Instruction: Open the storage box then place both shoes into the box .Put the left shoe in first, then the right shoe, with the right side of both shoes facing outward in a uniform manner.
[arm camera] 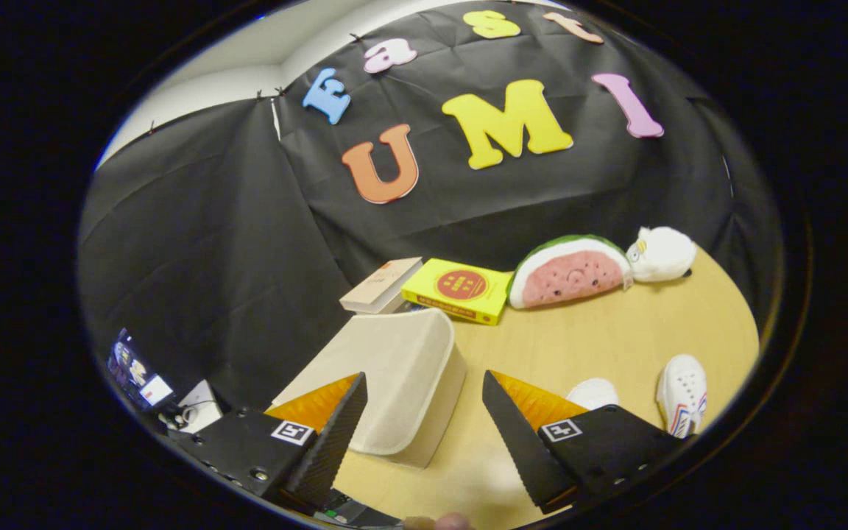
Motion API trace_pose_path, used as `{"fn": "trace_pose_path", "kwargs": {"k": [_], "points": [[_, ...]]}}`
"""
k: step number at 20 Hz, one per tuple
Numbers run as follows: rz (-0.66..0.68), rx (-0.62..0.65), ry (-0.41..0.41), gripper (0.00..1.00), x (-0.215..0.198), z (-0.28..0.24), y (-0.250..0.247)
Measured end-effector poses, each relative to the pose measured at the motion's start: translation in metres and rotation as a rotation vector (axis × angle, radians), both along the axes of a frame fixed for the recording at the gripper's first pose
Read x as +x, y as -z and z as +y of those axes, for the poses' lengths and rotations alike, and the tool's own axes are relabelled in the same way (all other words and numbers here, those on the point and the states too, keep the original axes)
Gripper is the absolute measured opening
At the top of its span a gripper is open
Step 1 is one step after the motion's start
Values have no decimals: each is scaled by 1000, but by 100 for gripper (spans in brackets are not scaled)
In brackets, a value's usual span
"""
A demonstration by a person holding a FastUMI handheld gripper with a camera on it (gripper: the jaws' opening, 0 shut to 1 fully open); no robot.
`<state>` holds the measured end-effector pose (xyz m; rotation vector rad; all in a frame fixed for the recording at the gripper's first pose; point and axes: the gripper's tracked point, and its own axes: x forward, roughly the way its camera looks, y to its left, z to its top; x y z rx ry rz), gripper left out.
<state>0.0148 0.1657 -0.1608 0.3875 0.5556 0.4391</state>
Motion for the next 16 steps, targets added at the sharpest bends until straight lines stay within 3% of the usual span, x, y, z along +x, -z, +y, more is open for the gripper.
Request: {"fn": "trace_pose_path", "kwargs": {"k": [5,12,16], "points": [[164,119,-58,96,5,39,22],[313,198,-58,96,31,57,56],[427,326,-89,94,39,73,72]]}}
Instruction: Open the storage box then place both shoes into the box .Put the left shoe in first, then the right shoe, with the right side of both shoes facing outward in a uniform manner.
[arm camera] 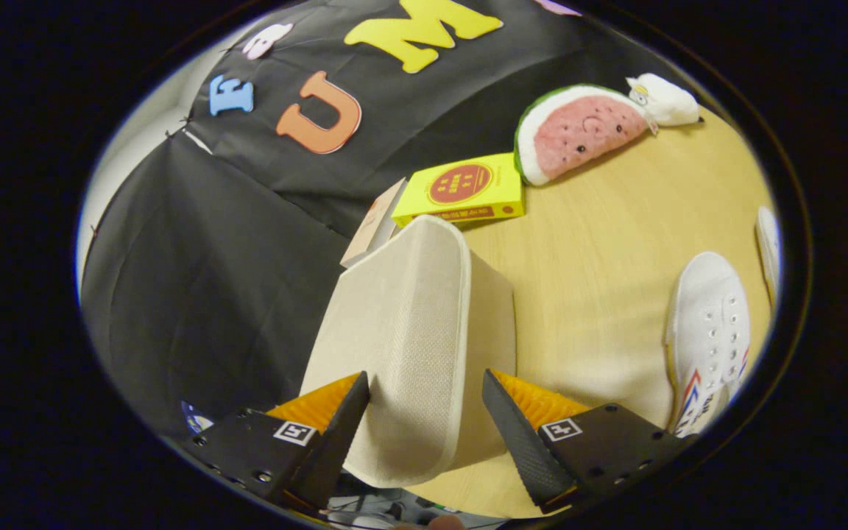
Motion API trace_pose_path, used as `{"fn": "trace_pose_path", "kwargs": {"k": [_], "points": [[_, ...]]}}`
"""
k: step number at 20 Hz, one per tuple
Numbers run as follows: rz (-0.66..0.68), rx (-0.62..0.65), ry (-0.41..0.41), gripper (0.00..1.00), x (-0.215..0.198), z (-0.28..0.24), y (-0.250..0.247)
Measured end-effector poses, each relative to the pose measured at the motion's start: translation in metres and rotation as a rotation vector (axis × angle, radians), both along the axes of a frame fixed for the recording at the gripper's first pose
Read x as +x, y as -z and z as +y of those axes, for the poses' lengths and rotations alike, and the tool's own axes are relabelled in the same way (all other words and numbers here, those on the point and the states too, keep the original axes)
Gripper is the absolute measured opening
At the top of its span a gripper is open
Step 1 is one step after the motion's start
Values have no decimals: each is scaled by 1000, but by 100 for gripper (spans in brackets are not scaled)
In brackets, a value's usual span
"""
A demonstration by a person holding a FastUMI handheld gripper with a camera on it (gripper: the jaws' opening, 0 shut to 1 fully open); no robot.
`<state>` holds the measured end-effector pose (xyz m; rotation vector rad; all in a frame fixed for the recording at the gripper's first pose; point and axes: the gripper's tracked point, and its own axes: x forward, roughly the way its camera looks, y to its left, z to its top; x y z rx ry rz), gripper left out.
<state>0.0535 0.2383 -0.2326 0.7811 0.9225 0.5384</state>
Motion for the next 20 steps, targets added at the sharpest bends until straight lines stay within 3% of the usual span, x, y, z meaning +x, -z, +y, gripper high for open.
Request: {"fn": "trace_pose_path", "kwargs": {"k": [2,4,11,13,15,20], "points": [[50,82,-5,95,2,7,-1],[107,138,-4,87,2,10,-3],[92,86,-27,58,-6,-5,-11],[85,109,17,30,3,-13,-26],[87,97,8,1,-1,-18,-38],[28,72,-38,0,-3,-6,-90]]}}
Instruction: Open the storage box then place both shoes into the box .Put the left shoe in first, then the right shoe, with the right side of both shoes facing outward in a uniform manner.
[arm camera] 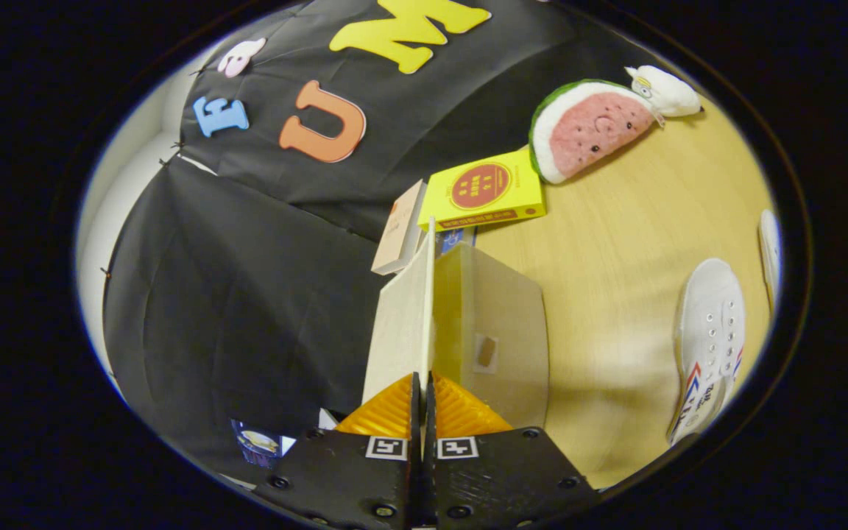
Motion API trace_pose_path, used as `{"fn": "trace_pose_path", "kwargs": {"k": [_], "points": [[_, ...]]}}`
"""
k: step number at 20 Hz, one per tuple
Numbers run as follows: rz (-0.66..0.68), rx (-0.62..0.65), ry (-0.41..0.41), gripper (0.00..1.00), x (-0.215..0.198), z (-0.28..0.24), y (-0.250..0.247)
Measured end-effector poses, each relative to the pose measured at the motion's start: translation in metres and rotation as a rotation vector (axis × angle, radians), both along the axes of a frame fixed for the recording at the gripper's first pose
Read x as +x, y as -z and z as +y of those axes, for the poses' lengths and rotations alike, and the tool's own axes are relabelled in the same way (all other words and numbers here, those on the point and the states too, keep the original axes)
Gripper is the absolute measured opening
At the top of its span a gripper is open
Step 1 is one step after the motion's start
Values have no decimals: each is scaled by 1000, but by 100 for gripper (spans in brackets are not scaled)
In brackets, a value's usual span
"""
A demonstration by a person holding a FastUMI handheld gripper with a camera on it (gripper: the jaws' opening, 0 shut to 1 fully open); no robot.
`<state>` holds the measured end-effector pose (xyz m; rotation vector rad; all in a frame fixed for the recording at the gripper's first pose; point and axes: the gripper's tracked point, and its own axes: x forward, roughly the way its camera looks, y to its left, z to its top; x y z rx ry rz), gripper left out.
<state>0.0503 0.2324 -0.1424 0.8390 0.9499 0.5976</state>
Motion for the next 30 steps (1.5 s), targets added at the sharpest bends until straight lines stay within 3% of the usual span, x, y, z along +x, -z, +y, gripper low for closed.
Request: {"fn": "trace_pose_path", "kwargs": {"k": [8,12,17,21,26,29,30], "points": [[-211,-68,-161,0,-12,93,-117],[-268,-105,-252,0,-23,164,-134],[-285,-144,-301,2,-26,231,-130],[-362,-188,-323,15,-23,255,-132],[-485,-248,-305,81,-17,255,-151],[-556,-286,-247,81,-11,231,-161],[-595,-325,-218,87,-4,216,-161]]}}
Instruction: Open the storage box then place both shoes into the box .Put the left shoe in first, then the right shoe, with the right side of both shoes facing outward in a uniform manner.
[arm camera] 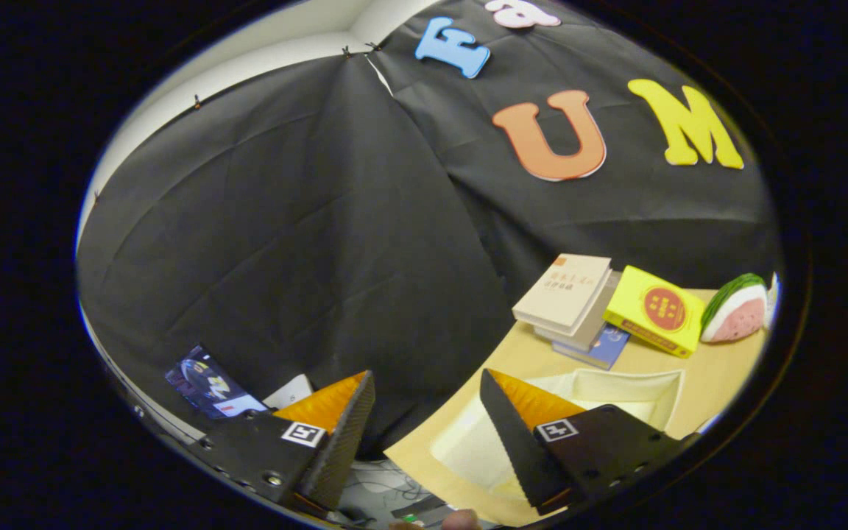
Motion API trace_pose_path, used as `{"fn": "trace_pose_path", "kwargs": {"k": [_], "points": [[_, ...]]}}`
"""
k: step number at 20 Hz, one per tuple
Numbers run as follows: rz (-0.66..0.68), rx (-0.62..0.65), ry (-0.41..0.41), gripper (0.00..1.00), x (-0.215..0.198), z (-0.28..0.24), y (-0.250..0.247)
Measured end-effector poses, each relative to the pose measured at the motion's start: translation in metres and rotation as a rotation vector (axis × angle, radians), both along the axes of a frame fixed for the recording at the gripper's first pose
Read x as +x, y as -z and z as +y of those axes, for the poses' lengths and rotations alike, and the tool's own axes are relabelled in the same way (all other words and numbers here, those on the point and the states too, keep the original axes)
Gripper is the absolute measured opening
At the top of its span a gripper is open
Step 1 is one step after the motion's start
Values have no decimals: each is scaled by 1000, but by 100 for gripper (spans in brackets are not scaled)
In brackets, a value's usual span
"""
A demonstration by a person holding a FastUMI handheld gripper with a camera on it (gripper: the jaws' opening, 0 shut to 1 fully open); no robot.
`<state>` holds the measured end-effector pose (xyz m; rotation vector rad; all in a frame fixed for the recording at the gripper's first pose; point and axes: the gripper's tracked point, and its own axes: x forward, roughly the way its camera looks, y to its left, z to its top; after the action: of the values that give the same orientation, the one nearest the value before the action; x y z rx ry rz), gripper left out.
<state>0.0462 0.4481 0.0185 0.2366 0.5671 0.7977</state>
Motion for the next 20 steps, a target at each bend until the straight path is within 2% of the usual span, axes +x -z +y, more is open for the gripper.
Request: {"fn": "trace_pose_path", "kwargs": {"k": [1,3,7,11,14,20], "points": [[-38,-24,32,93,4,-17,-1],[-97,-49,68,94,-1,-45,-6],[-174,-71,167,94,-10,-127,-10],[-204,-108,281,94,-17,-225,7],[-204,-150,346,94,-25,-296,33],[-100,-195,457,94,-43,-414,103]]}}
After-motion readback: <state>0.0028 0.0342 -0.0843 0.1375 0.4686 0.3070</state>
